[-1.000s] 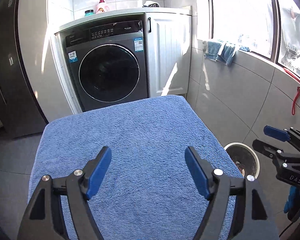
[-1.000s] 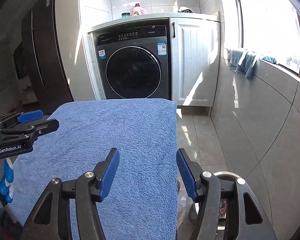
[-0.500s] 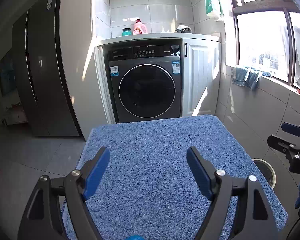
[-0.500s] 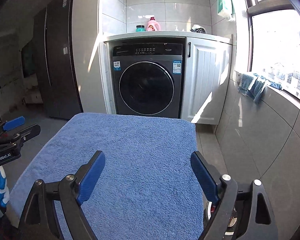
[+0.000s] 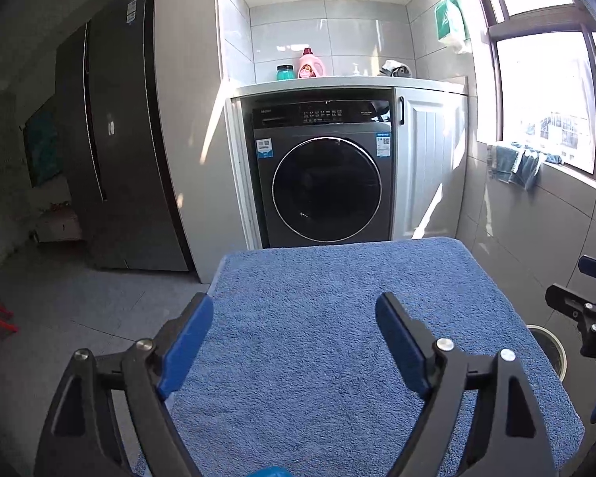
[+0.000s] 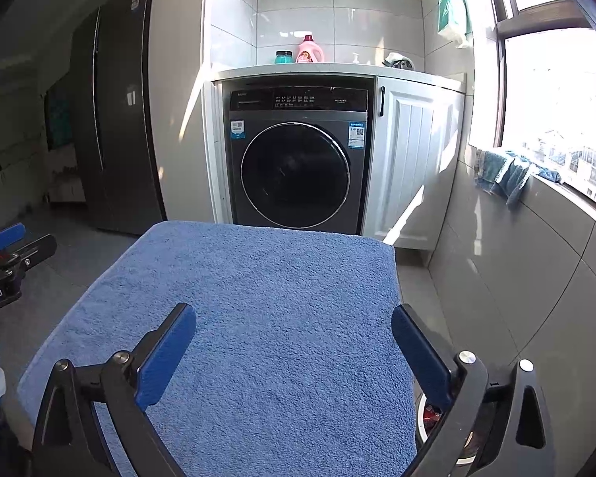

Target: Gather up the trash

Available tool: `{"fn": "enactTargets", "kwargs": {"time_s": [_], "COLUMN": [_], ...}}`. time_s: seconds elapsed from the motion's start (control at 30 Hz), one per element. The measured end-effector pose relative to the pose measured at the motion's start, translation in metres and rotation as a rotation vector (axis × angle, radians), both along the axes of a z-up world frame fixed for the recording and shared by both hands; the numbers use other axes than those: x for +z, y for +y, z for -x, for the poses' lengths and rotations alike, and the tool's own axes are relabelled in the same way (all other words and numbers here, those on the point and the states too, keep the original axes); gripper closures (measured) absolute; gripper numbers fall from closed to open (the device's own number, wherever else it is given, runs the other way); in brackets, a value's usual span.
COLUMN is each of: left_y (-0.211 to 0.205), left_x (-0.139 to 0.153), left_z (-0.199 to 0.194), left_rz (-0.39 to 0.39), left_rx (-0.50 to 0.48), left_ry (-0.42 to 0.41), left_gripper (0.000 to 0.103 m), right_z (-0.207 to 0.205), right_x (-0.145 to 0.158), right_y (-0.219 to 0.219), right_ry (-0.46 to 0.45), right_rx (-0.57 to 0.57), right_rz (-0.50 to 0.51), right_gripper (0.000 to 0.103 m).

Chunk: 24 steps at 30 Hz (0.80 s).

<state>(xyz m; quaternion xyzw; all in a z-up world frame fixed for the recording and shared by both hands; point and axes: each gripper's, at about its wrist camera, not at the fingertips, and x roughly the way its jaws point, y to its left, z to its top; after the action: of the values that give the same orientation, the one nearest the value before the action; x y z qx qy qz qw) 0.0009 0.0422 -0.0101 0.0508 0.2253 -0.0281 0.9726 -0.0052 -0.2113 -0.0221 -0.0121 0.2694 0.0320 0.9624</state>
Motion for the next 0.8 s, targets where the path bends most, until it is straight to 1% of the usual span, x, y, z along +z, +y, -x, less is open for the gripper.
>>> {"fn": "enactTargets", "kwargs": {"time_s": [0.13,0.3,0.5,0.63,0.8], "left_y": [-0.003,-0.006,-0.014,-0.02,-0.025], "left_x": [0.001,-0.002,-0.007,-0.01,-0.009], "left_z": [-0.003,-0.009,-0.021,-0.028,-0.03], "left_rz": [-0.008,0.007,0.008,0.017,0.017], "left_rx": [0.005,-0.007,-0.024,-0.034,-0.037], "left_ry": [-0.012,-0.001,0.02,0.036,0.033], "left_gripper": [0.02,0.019,0.019,0.019,0.019], "right_z": [0.001,-0.001,-0.002,0.002,0.005], "right_x": [-0.001,-0.004,-0.007,-0.007,-0.004], "right_y": [-0.006,-0.014,-0.028,-0.034,-0.039], "right_ry": [-0.01,-0.012,-0.012,-0.025,-0.039], "right_rx": [-0.014,-0.046,-0.1,-0.121,-0.142], "right_rz": [0.006,0.005,0.009,0.022,0.05], "right_gripper": [0.001,0.0,0.0,0.0,0.0]}}
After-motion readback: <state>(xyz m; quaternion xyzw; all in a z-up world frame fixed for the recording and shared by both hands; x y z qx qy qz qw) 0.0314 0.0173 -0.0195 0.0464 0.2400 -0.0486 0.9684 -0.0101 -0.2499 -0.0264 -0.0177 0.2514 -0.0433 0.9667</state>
